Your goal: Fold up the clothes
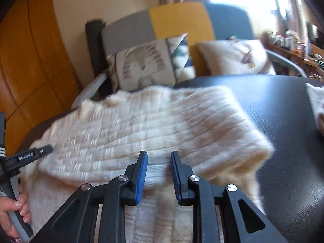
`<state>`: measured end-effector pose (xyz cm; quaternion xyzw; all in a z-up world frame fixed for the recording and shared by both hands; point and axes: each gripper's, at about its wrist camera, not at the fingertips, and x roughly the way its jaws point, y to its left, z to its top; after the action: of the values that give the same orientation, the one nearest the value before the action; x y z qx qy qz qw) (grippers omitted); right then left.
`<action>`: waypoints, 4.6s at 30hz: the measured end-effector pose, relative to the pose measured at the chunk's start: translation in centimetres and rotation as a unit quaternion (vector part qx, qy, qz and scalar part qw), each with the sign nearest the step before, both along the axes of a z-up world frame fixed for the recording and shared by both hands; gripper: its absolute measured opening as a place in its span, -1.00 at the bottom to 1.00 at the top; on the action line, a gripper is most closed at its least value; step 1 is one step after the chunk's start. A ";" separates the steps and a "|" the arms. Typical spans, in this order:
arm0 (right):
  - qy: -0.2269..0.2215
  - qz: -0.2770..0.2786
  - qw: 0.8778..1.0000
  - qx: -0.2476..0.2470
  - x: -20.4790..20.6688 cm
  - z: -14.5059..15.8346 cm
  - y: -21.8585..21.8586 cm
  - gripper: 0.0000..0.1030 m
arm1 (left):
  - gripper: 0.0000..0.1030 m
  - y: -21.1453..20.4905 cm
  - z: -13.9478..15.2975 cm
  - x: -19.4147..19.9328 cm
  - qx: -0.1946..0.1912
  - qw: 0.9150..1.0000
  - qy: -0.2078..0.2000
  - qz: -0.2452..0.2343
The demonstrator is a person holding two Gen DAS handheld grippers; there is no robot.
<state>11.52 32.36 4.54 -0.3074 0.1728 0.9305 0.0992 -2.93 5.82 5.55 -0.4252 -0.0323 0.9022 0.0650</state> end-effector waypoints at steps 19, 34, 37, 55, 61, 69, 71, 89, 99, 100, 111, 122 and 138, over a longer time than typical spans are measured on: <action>-0.085 -0.039 0.995 0.018 -1.3 -0.8 2.0 -0.61 | -0.46 7.3 4.3 4.9 0.011 0.995 0.046 -0.090; -0.051 -0.015 0.998 -0.040 -0.9 -1.3 5.0 -0.99 | -0.38 6.6 1.7 4.6 0.023 0.992 0.026 -0.121; -0.060 -0.016 0.998 -0.024 -1.4 -1.6 4.6 -0.98 | -0.38 3.2 2.0 4.0 -0.026 0.996 0.036 -0.076; -0.055 -0.024 0.998 0.004 -1.4 -2.1 3.7 -0.98 | -0.37 15.9 3.0 3.7 0.027 0.987 0.017 -0.157; -0.053 -0.024 0.998 0.003 -1.3 -2.2 3.6 -0.98 | -0.33 17.1 1.2 1.4 -0.017 0.986 0.031 -0.160; -0.053 -0.024 0.998 0.007 -1.4 -2.3 3.4 -0.98 | 0.58 10.0 1.2 -2.1 -0.050 0.993 0.027 -0.102; -0.053 -0.023 0.998 0.006 -1.5 -2.3 3.4 -0.98 | 0.53 7.4 1.7 -2.6 -0.012 0.997 0.011 -0.073; -0.051 -0.022 0.998 0.003 -1.5 -2.1 3.6 -0.98 | 0.48 1.4 0.8 1.7 -0.006 0.997 -0.005 -0.073; -0.049 -0.022 0.999 0.002 -1.5 -2.2 3.5 -0.98 | 0.45 -16.2 1.4 6.6 0.112 0.987 0.036 0.106; -0.049 -0.022 0.999 0.003 -1.5 -2.2 3.5 -0.97 | 0.45 -18.3 1.0 7.0 0.113 0.984 0.037 0.133; -0.048 -0.020 0.999 0.002 -1.6 -2.1 3.3 -0.93 | 0.45 -38.2 -5.3 11.1 0.274 0.880 -0.001 0.388; -0.047 -0.020 0.999 0.002 -1.5 -2.3 3.2 -0.93 | 0.45 -39.8 -7.1 9.2 0.337 0.870 0.039 0.358; -0.046 -0.019 0.999 0.003 -1.5 -2.4 3.2 -0.93 | -0.80 -38.2 -6.8 9.6 0.217 0.880 0.050 0.420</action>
<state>10.00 35.60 2.18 -0.3464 0.1713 0.9137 0.1260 6.68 -32.35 -1.25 -0.3010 -0.3994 0.8354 -0.2282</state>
